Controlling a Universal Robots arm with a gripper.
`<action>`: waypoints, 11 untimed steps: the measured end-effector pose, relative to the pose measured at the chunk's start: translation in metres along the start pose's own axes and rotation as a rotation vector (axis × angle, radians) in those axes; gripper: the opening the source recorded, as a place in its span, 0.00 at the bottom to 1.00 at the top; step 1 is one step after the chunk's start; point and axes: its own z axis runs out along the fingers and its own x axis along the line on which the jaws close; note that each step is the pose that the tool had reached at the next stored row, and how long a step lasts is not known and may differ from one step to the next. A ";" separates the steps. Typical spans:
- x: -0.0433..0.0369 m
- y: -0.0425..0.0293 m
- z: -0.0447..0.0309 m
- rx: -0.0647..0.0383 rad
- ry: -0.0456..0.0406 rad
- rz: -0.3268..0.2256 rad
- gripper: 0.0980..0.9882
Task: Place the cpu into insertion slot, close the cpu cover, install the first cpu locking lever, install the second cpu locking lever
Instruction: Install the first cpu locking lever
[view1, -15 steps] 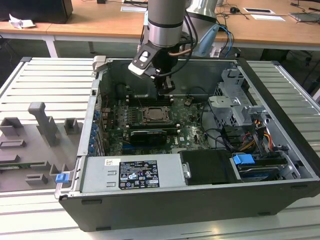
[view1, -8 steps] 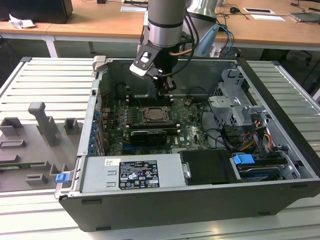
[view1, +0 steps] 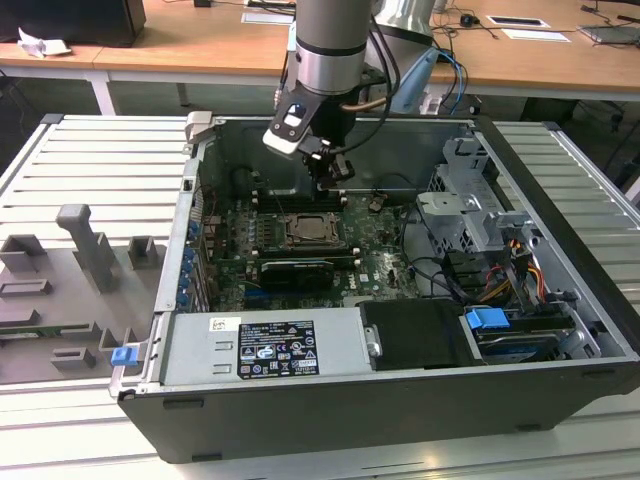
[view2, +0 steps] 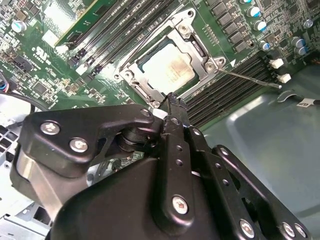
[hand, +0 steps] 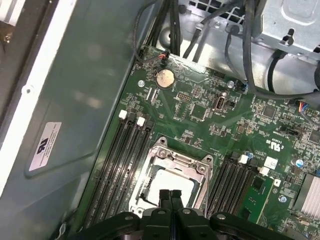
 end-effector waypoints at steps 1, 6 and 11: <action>0.0000 0.0000 0.0000 0.000 0.0002 -0.008 0.01; 0.0000 0.0000 0.0000 0.001 0.0011 -0.038 0.01; 0.0000 0.0000 0.0000 0.002 0.0020 -0.071 0.01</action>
